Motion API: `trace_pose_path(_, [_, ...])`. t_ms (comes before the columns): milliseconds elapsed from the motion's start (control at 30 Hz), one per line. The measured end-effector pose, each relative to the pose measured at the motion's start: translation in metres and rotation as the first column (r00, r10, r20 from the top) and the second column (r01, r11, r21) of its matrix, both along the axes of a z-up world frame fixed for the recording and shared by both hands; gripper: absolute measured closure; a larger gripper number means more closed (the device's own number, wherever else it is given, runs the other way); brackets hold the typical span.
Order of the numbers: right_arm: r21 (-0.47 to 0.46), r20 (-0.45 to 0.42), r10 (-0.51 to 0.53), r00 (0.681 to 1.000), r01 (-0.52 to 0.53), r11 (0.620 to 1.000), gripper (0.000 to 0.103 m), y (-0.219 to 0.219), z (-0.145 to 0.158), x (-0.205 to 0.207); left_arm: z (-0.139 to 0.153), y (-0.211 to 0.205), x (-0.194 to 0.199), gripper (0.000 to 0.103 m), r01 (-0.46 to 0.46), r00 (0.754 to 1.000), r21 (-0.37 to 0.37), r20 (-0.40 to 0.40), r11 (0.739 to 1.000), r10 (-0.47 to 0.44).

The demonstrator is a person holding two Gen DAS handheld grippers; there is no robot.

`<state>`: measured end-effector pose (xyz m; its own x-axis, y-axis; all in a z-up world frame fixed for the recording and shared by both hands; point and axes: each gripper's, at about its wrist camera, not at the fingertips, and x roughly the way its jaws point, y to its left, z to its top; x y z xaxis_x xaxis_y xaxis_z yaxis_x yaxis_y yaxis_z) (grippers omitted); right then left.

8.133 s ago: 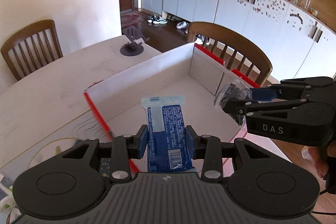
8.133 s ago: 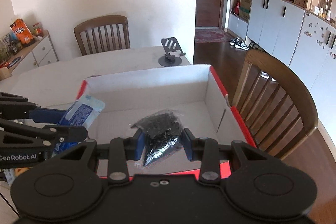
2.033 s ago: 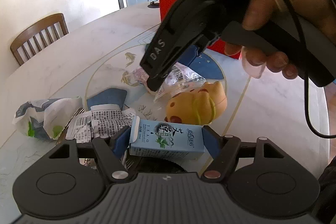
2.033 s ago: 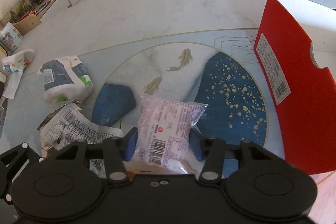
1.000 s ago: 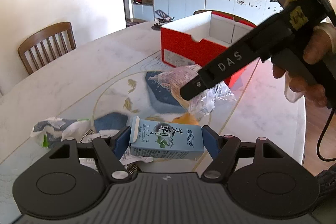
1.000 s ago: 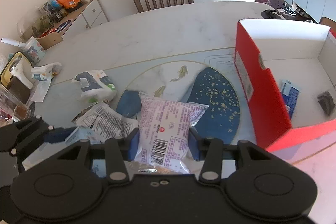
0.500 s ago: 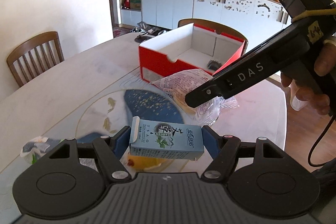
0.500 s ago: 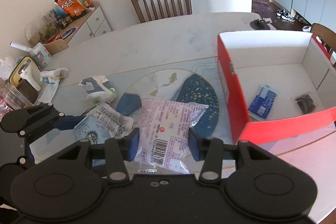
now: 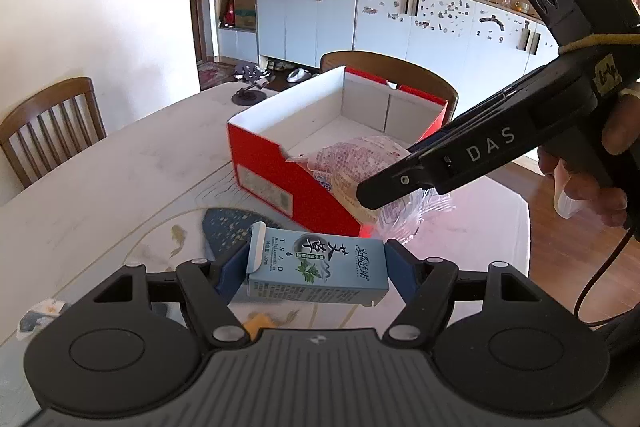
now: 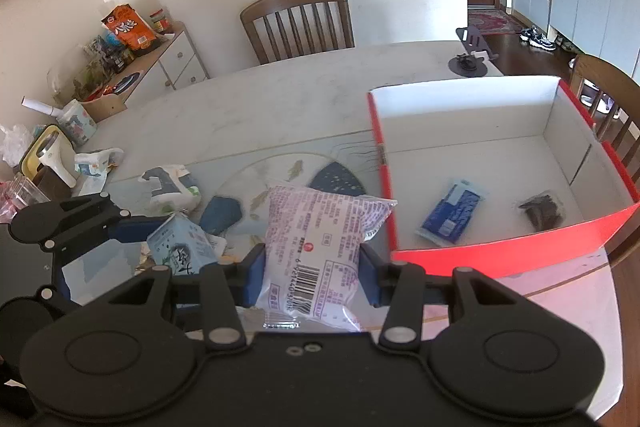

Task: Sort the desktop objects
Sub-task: 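Carry the milk carton and pink bread bag with both tools into the red box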

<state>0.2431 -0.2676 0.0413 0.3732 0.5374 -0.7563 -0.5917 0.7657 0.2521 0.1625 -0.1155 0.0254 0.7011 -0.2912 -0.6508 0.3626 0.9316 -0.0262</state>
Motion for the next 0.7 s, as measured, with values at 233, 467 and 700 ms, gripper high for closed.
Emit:
trace_pose_path(233, [0.008,0.002,-0.008,1.000,0.008,1.000,0.056,-0.025,0.000,0.021,0.000,-0.028,0.023,0.031,0.003,1.000,0.005,-0.005,1.000,-0.003])
trace_pose_path(467, [0.013,0.008,-0.009,1.000,0.009,1.000,0.057,-0.051,-0.001,0.047,0.006,-0.057,0.045,0.031,-0.005,1.000,0.008,-0.004,1.000,0.005])
trace_pose_path(700, [-0.005,0.023,-0.009,1.000,0.009,1.000,0.056,-0.067,0.000,0.077,0.009,-0.079,0.072,0.031,-0.002,1.000,0.004,-0.001,1.000,0.002])
